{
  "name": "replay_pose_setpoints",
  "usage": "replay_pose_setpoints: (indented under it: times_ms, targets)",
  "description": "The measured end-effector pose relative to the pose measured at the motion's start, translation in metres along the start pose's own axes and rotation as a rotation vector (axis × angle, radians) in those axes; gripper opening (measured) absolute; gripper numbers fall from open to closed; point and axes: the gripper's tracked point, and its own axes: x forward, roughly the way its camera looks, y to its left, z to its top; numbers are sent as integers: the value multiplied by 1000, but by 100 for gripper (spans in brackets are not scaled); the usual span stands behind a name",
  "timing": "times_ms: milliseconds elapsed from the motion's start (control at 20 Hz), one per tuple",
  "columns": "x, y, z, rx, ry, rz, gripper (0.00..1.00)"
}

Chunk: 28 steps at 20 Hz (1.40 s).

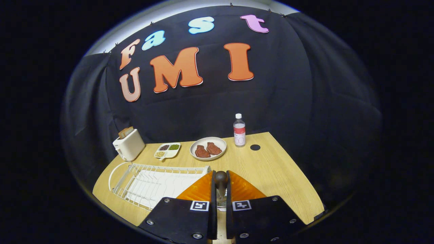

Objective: Take the plate from the dish rack, then take the spoon from the basket and place it into the plate.

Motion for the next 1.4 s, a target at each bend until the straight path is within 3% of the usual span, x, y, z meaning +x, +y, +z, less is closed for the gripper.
replay_pose_setpoints:
  times_ms: [200, 750, 1050, 1400]
  targets:
    - [-20, 22, 10, 12, -5, 88, 11]
    - [-62, 90, -14, -25, 50, 315, 11]
    - [-79, 124, -52, -52, 129, 422, 11]
    - [-90, 135, -113, -85, 264, 482, 11]
